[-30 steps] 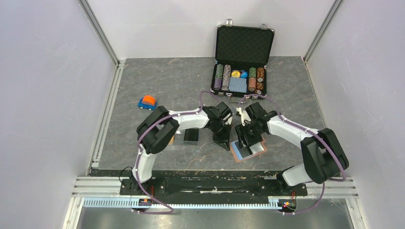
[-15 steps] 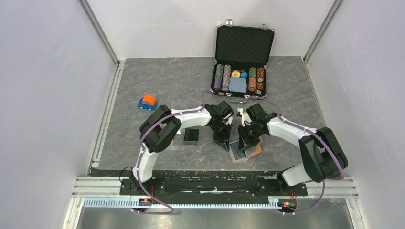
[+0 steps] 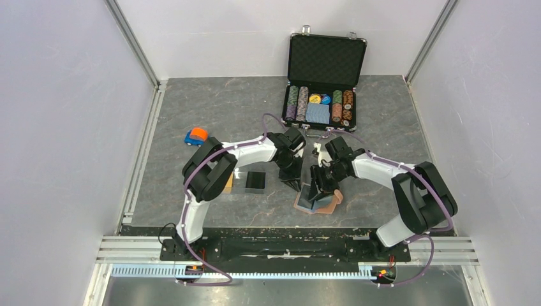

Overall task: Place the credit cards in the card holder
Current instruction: Insert the credit card into the card holder.

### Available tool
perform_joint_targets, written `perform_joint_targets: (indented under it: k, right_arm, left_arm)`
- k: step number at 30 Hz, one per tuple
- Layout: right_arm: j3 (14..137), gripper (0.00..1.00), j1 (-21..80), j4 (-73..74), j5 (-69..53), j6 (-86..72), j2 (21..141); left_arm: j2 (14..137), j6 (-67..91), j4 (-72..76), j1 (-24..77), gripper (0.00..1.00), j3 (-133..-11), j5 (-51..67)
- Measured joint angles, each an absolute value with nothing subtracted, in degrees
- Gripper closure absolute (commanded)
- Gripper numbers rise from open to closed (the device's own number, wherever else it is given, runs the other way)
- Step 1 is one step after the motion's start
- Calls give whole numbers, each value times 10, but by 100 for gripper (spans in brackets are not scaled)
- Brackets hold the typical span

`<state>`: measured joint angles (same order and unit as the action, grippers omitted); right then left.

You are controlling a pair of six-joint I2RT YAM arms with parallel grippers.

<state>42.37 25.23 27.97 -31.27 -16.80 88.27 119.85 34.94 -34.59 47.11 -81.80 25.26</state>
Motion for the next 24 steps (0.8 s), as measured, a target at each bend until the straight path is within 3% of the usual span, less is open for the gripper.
perform_joint_targets:
  k: [6, 10, 20, 24]
  right_arm:
    - [444, 30, 261, 281, -308, -156, 882]
    - [446, 26, 263, 292, -302, -144, 866]
    - [446, 67, 261, 328, -247, -105, 836]
    - [441, 77, 260, 330, -239, -98, 834]
  left_arm:
    - [1167, 340, -356, 471, 68, -818, 193]
    - [1146, 340, -352, 471, 66, -815, 189]
    - [1136, 360, -283, 471, 66, -769, 242]
    - [1136, 368, -267, 471, 66, -764, 258]
